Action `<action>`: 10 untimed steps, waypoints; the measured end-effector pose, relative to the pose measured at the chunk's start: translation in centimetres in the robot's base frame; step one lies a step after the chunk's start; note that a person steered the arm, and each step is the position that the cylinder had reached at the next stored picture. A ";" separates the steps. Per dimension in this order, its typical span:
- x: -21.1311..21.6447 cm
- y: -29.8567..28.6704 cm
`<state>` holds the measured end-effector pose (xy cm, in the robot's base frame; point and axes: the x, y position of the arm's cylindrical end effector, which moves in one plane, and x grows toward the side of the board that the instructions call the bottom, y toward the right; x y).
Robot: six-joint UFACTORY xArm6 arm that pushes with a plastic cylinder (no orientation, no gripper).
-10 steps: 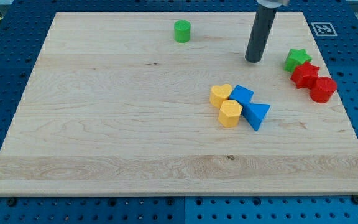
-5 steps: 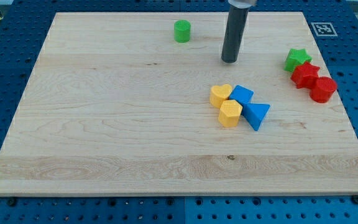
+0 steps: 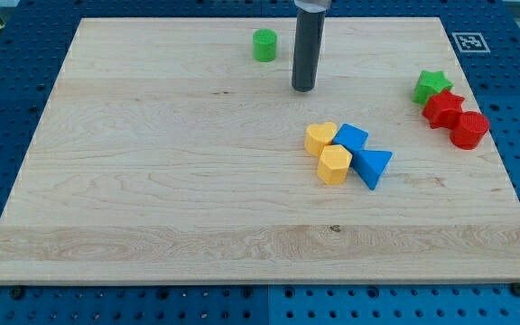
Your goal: Place the arm left to the green circle
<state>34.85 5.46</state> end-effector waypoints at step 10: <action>-3.9 -7.7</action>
<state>30.90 -2.26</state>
